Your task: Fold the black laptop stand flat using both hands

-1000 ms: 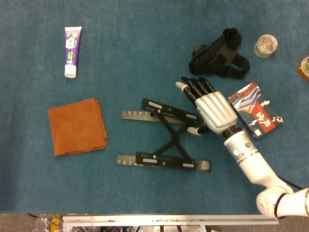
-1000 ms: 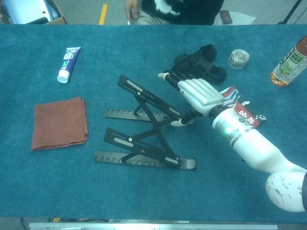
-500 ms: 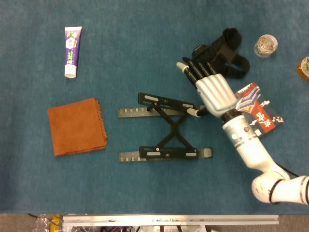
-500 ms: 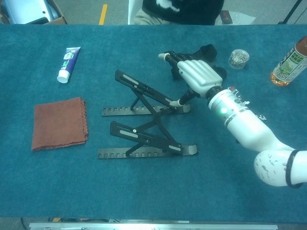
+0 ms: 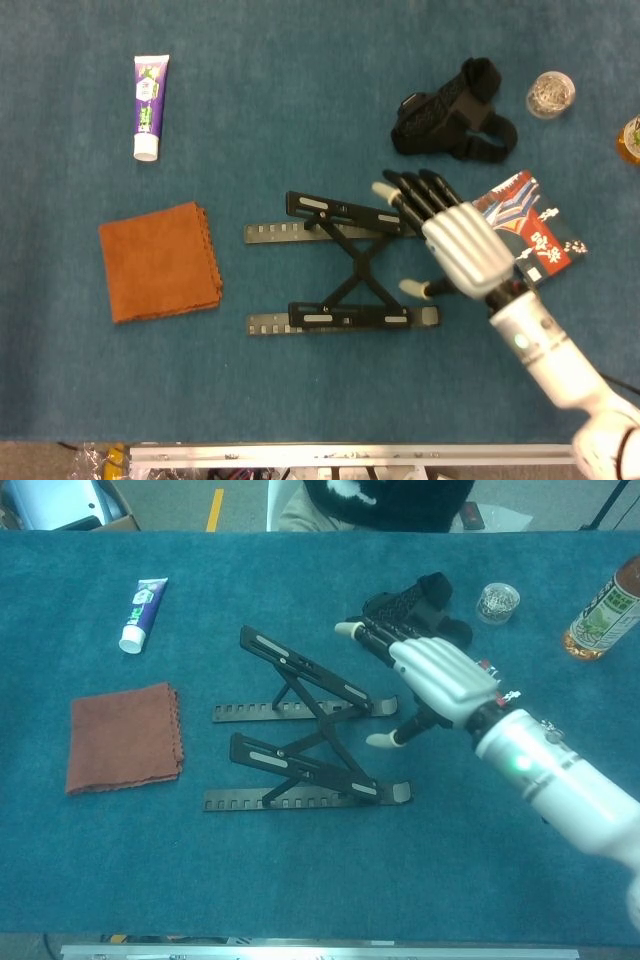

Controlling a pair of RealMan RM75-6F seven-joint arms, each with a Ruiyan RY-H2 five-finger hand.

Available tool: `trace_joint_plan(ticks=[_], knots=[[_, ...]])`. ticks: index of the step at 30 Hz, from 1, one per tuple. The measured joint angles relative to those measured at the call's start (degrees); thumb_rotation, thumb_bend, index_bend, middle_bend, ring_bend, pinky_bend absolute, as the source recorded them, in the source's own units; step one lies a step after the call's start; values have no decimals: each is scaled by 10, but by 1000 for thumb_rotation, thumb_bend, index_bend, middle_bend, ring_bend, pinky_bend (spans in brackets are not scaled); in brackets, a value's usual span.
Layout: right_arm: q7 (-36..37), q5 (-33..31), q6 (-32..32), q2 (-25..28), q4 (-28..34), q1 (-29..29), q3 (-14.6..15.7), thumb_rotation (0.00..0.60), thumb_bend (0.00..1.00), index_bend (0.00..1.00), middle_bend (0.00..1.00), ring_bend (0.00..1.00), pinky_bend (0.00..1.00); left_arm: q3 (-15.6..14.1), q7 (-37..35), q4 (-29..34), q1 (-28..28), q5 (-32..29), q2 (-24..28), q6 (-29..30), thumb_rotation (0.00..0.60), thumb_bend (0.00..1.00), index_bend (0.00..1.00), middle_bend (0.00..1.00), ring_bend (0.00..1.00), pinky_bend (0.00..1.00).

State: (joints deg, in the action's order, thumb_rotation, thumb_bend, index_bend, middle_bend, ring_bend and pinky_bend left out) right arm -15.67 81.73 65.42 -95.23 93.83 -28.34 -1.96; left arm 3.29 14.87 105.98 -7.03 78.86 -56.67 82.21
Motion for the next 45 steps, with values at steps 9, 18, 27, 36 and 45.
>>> trace_joint_plan(ticks=[9,18,27,36,45], knots=[[-11,66,46,1,4,42,62,600,0,0,0,0,12,-3,7,6,-7,10,-2,-9,600,284,0,0,0,1],[-27,89,50,-47,-37,57,75,600,0,0,0,0,12,-3,-1,10,-6,13,5,-6,600,284,0,0,0,1],[-43,112,47,-87,-88,59,74,600,0,0,0,0,12,-6,-7,7,-2,11,13,-6,600,284,0,0,0,0],[-38,129,64,-119,-153,56,51,600,0,0,0,0,12,-8,-16,3,-3,12,16,-12,600,284,0,0,0,0],[-26,121,68,-132,-194,46,14,600,0,0,0,0,12,-8,-15,2,-6,9,15,-18,600,284,0,0,0,0]])
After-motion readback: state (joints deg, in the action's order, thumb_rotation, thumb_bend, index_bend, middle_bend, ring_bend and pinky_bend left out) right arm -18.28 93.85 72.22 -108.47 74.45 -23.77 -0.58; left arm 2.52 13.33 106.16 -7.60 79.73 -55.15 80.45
